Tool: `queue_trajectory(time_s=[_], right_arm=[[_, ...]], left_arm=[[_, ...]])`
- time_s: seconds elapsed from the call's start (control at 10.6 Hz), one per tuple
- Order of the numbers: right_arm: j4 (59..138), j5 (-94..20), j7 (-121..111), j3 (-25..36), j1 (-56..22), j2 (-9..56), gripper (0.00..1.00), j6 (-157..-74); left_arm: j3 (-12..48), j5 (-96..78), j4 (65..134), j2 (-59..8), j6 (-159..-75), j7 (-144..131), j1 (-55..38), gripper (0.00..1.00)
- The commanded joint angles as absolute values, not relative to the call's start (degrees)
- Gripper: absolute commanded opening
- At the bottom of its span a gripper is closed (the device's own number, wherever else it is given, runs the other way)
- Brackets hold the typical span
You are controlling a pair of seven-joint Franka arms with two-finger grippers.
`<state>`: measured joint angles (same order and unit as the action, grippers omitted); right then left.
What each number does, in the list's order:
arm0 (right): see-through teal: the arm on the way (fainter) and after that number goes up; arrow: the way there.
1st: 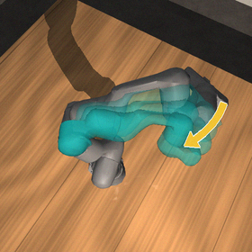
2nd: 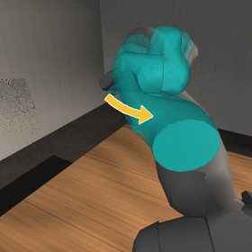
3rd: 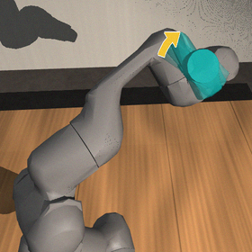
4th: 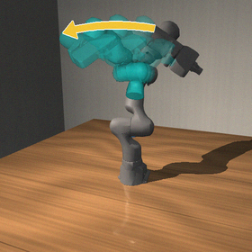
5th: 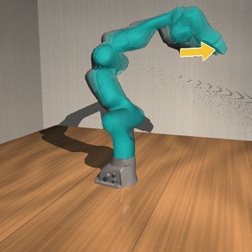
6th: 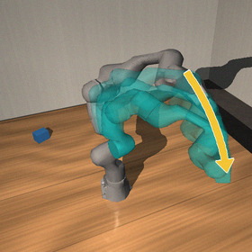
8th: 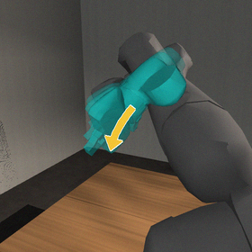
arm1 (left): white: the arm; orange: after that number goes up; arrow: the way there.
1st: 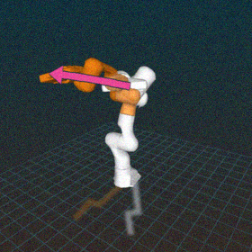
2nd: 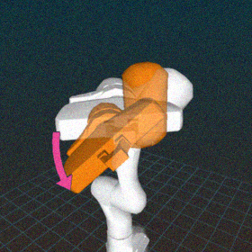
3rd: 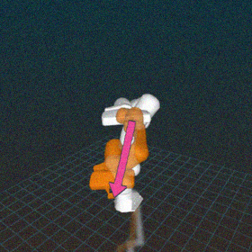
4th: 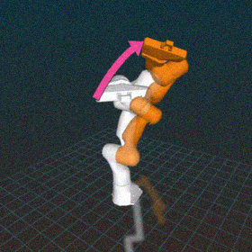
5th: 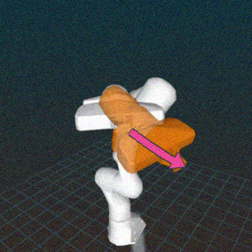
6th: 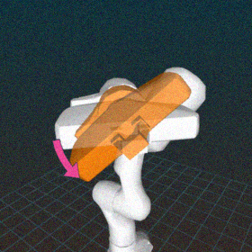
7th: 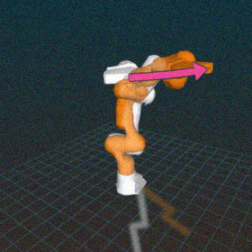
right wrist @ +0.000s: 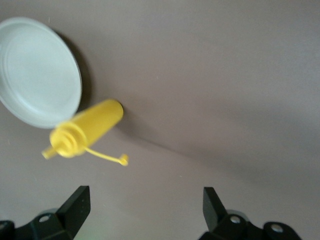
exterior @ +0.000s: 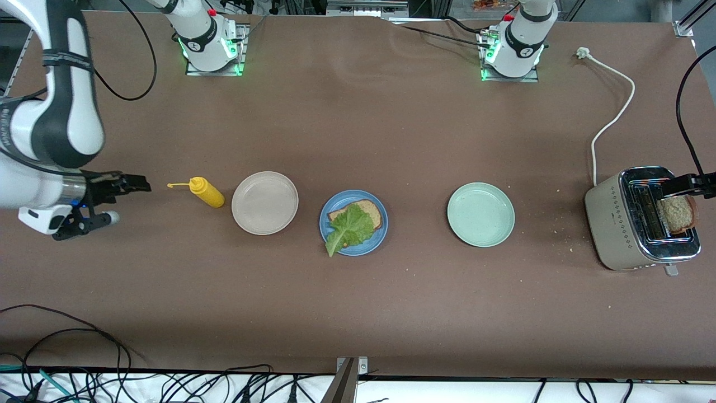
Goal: Make sandwich in blue plate with both arms
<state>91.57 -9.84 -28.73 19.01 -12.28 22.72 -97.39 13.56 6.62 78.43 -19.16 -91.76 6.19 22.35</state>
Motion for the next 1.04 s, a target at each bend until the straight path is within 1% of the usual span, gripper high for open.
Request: queue_trajectory(time_s=[0.0, 0.19, 0.38, 0.56, 0.75, 0.94], right_arm=[[98.3, -15.0, -47.8, 18.0, -4.9, 20.5, 1.00, -97.5], [101.2, -19.2, -59.2, 18.0, -1.2, 22.2, 1.00, -97.6], [101.9, -23.6, -72.9, 18.0, 1.2, 24.5, 0.99, -99.0], [103.3, -32.7, -87.7, 18.0, 3.4, 28.4, 0.99, -99.1], [103.3, -41.8, -105.1, 18.0, 4.7, 32.2, 1.00, -99.1], [103.2, -47.3, -118.7, 18.0, 5.1, 36.2, 1.00, -99.2]], left_arm=[[13.7, 8.2, 78.7, -18.2, -91.5, 7.6, 22.5, 1.00], [13.7, 8.3, 78.7, -18.2, -91.5, 7.6, 22.5, 1.00], [13.3, 8.3, 78.7, -18.2, -91.5, 9.4, 24.5, 1.00], [13.3, 8.0, 78.7, -18.2, -91.6, 14.3, 28.1, 1.00], [13.3, 7.9, 76.2, -19.9, -92.8, 14.7, 30.2, 1.00], [13.1, 8.2, 76.2, -21.6, -95.9, 14.3, 31.8, 1.00]])
